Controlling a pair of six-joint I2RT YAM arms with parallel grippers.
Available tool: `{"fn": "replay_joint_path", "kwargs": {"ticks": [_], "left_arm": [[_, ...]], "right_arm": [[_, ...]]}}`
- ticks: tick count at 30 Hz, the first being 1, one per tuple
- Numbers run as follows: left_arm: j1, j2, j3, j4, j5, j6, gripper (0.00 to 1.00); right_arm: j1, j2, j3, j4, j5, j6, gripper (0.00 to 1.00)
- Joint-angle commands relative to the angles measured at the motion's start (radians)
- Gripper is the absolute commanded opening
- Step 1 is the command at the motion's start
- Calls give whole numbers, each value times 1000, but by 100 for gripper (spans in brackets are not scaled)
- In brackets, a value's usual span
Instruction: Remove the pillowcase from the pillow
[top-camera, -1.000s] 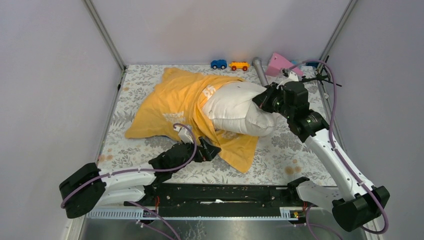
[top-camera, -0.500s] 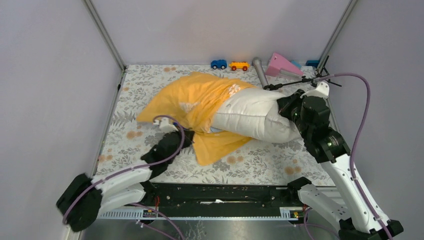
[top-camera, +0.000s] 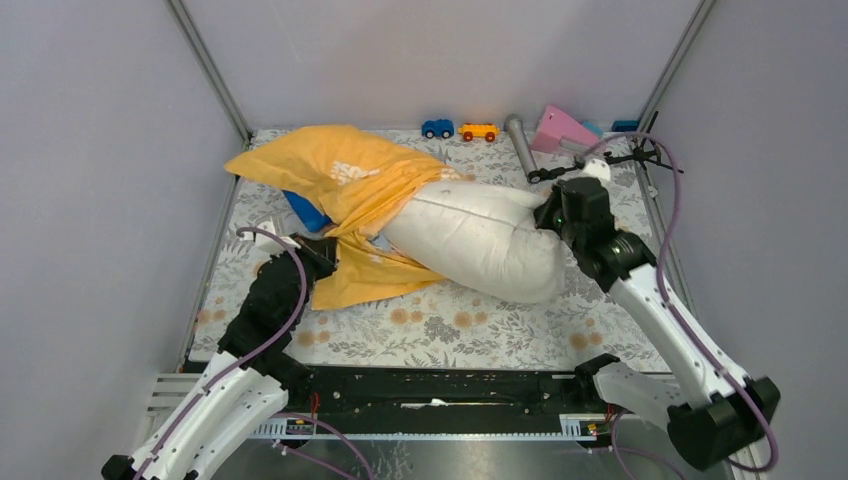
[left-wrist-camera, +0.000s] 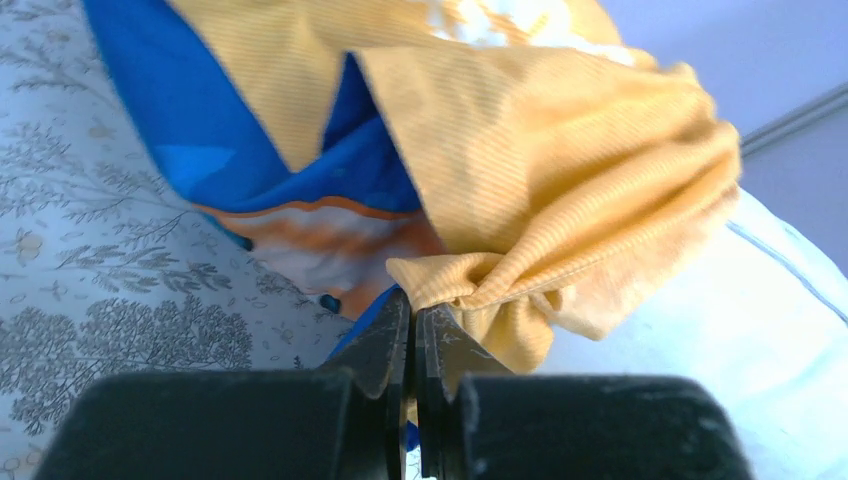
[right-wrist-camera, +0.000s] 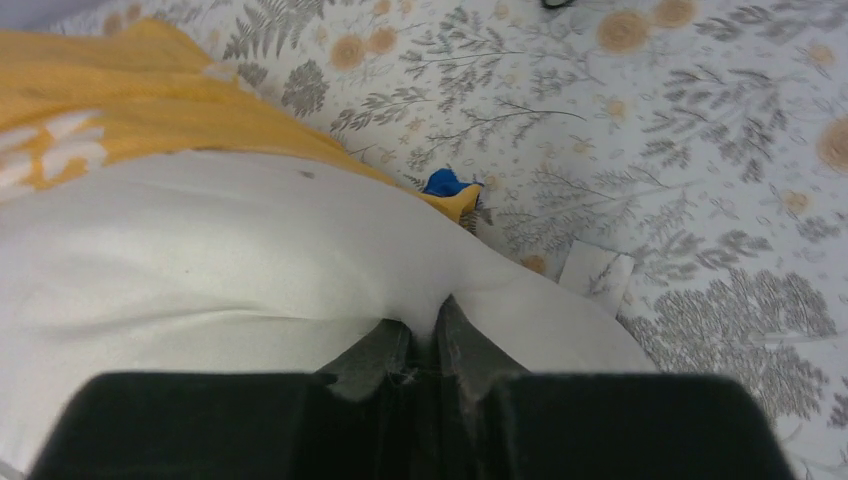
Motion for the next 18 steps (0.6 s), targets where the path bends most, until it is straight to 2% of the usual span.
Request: {"fn": "replay_joint_path", "kwargs": {"ticks": [1,2,3,4,6,9,11,15,18], "left_arm": [[22,57,111,109,115,83,0],[22,97,114,146,181,105,0],[22,129,111,176,248,118,0],[22,155,106,229,301,123,0],[22,204,99,257,366,125,0],[22,238,88,285,391,121,0],[22,237,73,304,391,120,0],[22,219,62,304,373,123,0],[22,213,60,303,365,125,0]], "right_arm": [[-18,99,148,38,-177,-124,32],[-17,99,174,37,-220,-149,49],[-18,92,208,33,-257,-166,72],[-18,90,247,21,-274,-174,80],[-16,97,331,-13,-365,-216,89],[9,128,429,-55,-468,-250,98],[101,149,457,-72,-458,-294,100],[380,219,499,-120,-263,-430,100],[516,292,524,-157,-143,-490,100]]}}
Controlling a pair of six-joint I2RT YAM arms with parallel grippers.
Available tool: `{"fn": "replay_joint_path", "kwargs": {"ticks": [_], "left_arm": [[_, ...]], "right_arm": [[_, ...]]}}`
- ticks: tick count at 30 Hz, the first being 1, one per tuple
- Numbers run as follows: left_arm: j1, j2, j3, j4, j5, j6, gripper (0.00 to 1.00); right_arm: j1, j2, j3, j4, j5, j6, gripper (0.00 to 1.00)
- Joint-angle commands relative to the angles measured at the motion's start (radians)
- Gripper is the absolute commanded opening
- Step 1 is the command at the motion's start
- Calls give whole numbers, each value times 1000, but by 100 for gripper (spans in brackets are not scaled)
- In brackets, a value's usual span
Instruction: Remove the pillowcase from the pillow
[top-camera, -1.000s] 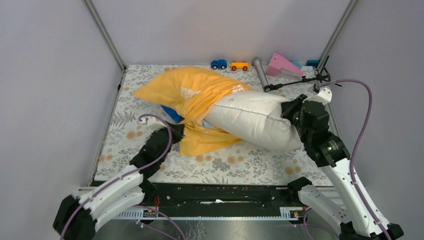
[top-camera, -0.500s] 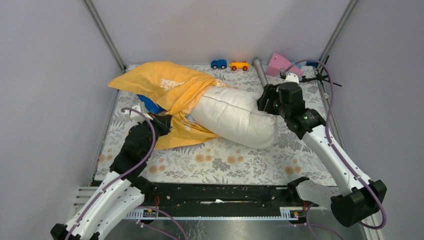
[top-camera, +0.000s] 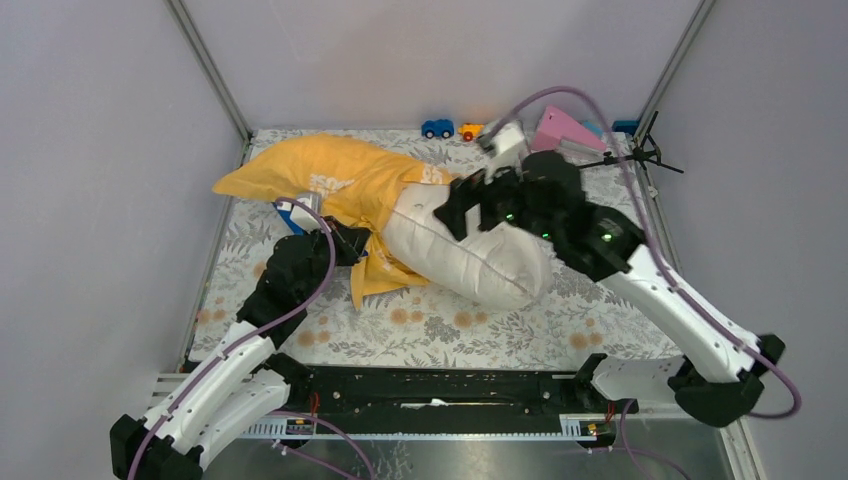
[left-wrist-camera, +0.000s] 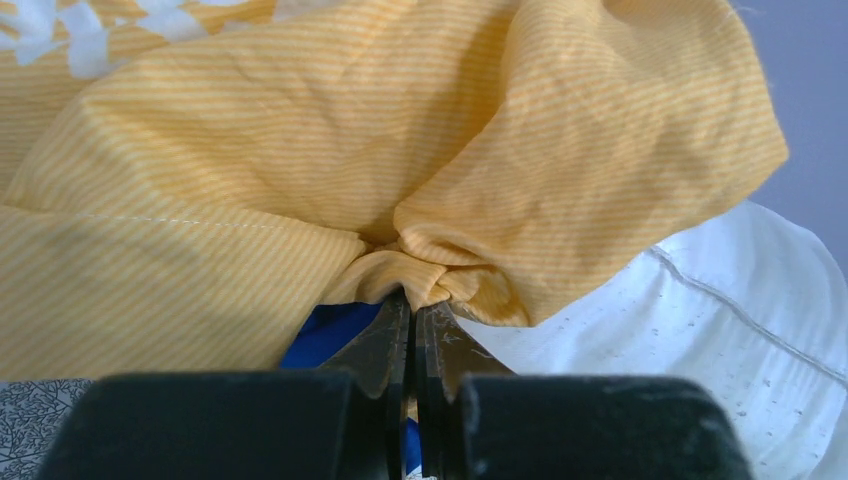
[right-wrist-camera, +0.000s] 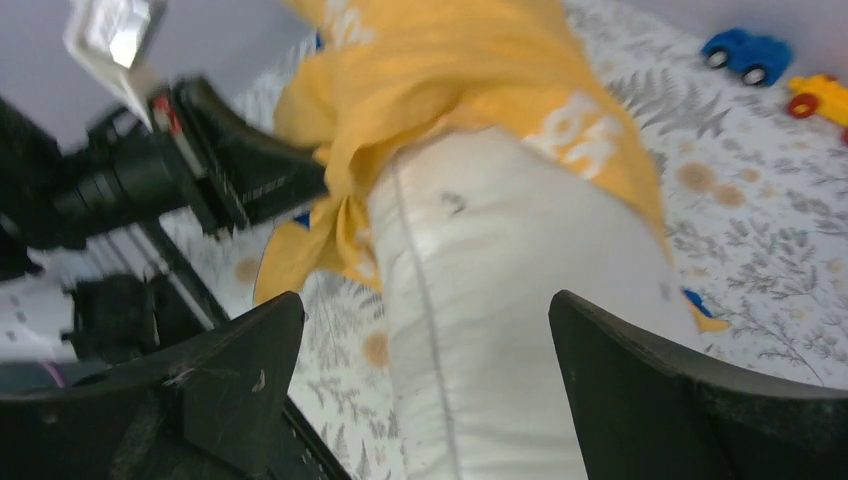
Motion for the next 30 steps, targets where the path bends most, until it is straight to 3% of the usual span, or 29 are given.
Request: {"fn": "replay_joint_path", "kwargs": {"ticks": [1,7,17,18,19,23,24,30], "left_arm": [[4,-26,-2,111,18,16,0],[4,-24,-3,103,19,19,0],[4,-36,-25,101,2,26,0],[4,-37,-28,101,-1,27,0],[4,-38,-30,101,-6,28,0],[4,-48,-29,73,-45,28,0],[4,-55,-25,52,-86,25,0],[4,-282,-12,-165,-422,-30,0]], "right_arm": [[176,119,34,-102,190,-158,100],[272,245,61,-135,447,-249,100],[272,343,-26,-122,619,-244,99],[273,353,-35,-127,645,-230,93],[272,359,-44,-127,673,-216,80],[270,304,-91,-96,778,-125,7],[268,242,-125,-40,802,-115,0],[113,-116,-353,219,766,-30,0]]}}
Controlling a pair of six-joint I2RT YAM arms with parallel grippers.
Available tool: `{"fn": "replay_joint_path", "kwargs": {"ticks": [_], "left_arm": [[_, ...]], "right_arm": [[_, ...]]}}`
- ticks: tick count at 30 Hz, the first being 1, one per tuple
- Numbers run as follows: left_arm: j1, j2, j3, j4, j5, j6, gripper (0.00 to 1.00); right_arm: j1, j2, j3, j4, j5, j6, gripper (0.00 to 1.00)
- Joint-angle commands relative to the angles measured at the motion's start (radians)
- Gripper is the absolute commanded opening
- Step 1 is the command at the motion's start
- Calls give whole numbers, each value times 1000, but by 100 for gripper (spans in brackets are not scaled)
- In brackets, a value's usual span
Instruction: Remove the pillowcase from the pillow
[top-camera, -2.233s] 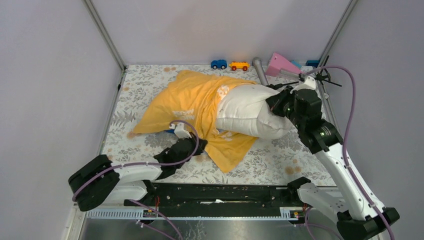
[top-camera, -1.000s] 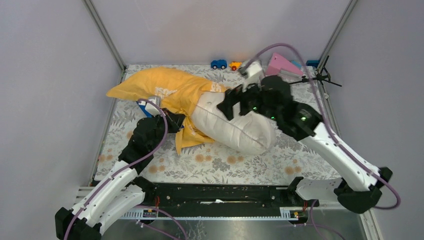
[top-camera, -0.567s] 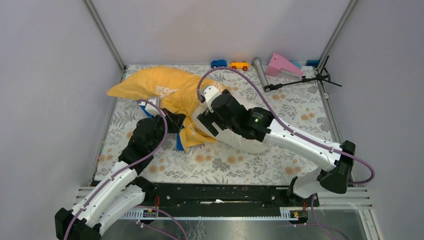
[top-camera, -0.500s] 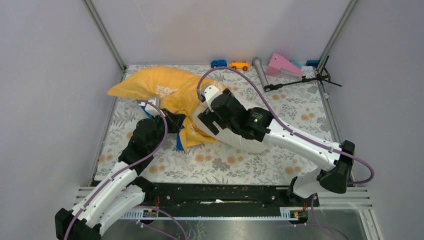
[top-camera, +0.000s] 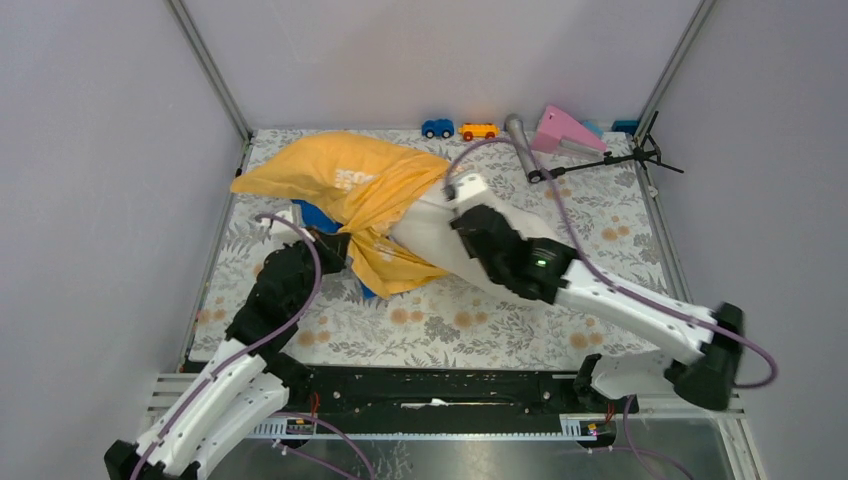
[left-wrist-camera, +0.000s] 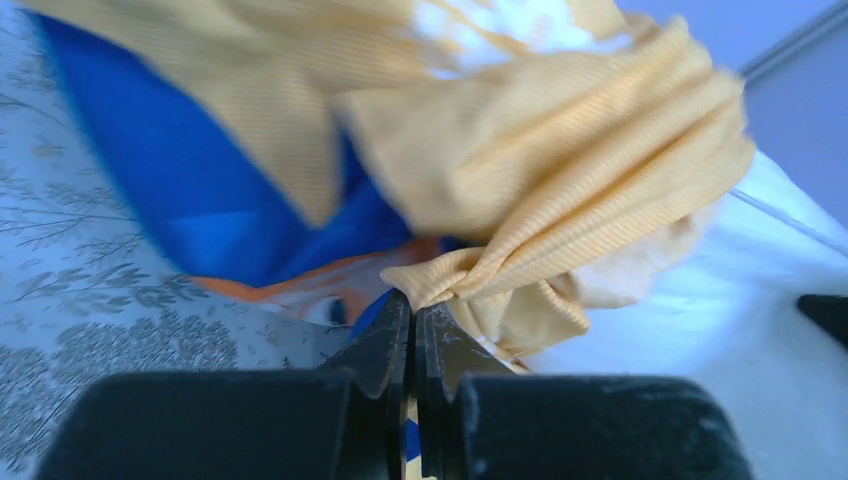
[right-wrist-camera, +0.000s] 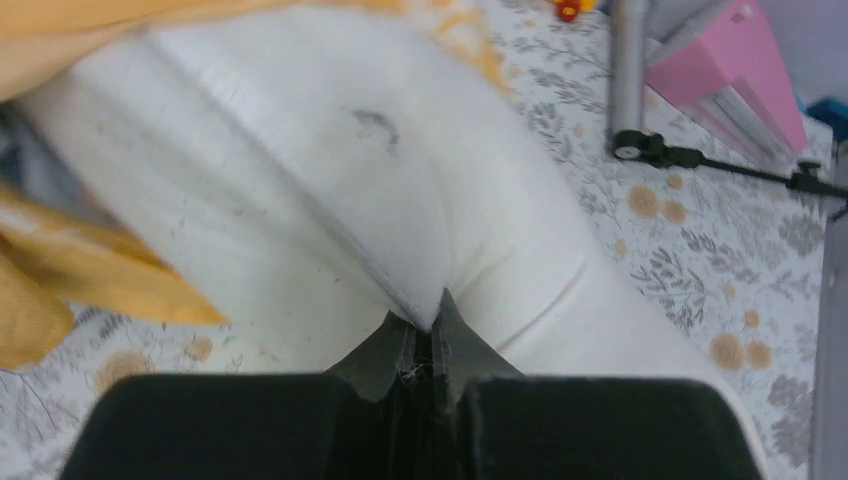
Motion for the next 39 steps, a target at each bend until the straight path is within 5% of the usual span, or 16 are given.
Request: {"fn": "replay_joint_path", "kwargs": {"ticks": [1,7,13,17,21,23,26,29,31,39], "left_arm": [[4,-238,22,-96,-280,-33,0],[4,-337,283,-305,-297,-32,0],[3,-96,737,-506,-210,77,0],[3,140,828,-563,-20,92,0],[4,256,654,-420,100,57,0],[4,315,602,-365,110,53,16],[4,394,605,-379,134,63,65],[4,388,660,-452,114,59,77],[4,332,680,-483,75,60,93],[4,154,624,-551,136,31,99]], "right_arm": [[-184,-303,-121,163,71,121,0],[-342,-378,-81,95,-129,222,0],[-380,-128,249,-196,-427,239,3],[-424,3,263,-210,-588,228,21],[-425,52,224,-184,-486,213,70],[-425,36,213,-180,-461,200,91],[-425,-17,196,-178,-460,171,99],[-422,-84,166,-182,-454,163,100],[-417,-118,138,-180,-467,170,100],[-413,-208,-68,-92,-586,223,100]]}}
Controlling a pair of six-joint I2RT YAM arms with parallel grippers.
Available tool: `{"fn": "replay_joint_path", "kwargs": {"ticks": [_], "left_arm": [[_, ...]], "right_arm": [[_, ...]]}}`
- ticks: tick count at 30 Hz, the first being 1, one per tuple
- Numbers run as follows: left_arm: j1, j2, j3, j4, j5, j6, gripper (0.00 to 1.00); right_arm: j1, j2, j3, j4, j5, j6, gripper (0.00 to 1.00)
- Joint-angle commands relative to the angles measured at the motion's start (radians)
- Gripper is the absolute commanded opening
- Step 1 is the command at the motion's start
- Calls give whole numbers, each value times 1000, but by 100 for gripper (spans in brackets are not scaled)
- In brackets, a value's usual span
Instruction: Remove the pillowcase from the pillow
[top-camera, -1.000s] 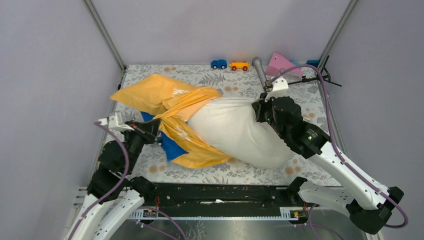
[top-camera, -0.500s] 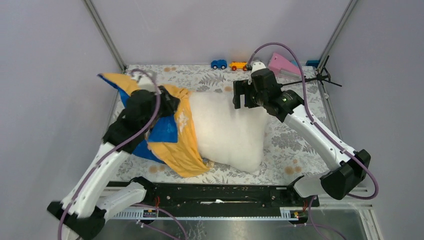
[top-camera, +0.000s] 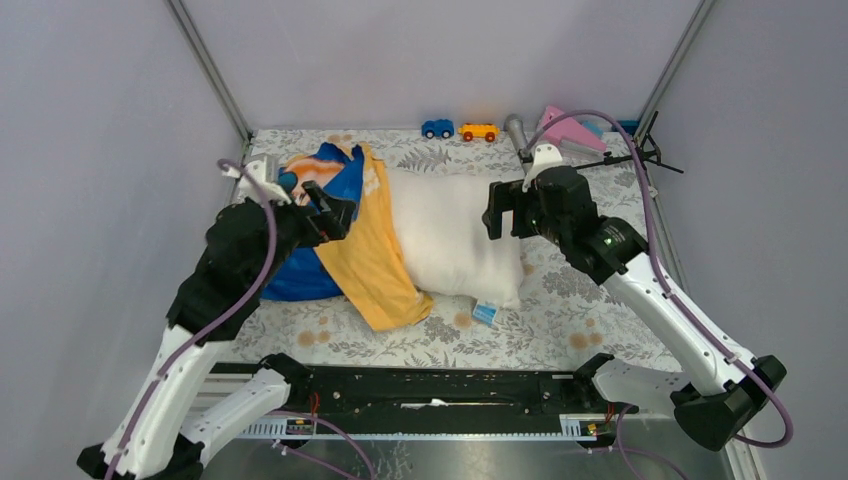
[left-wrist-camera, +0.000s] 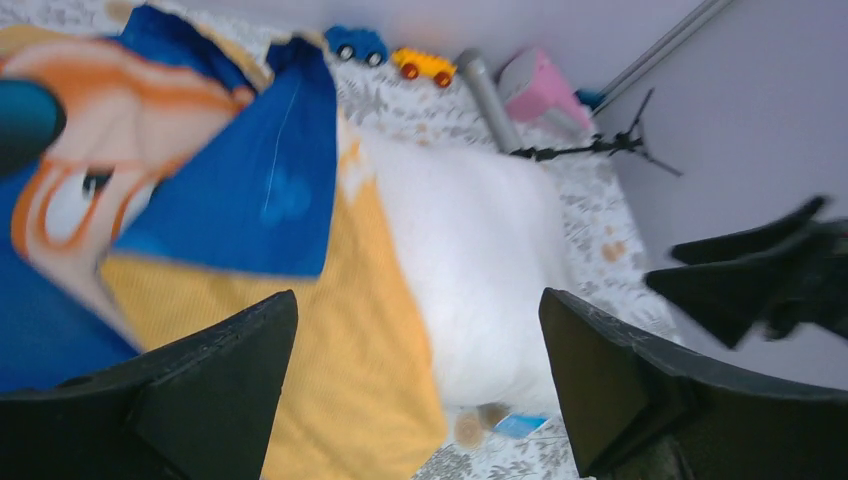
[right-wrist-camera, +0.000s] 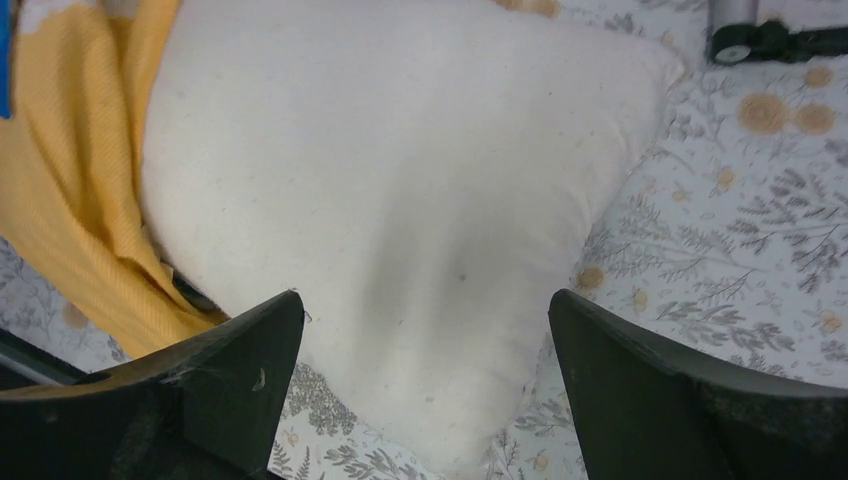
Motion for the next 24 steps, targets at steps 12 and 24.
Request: {"fn": "replay_joint_path", "kwargs": {"ticks": [12,24], "left_arm": [[4,-123,-178,-97,159,-123,99],[-60,-23,-177,-119,-9,-113,99]], "right_arm": [[7,56,-354,293,-201,56,100],[7,232,-486,587,-94,101,100]]}}
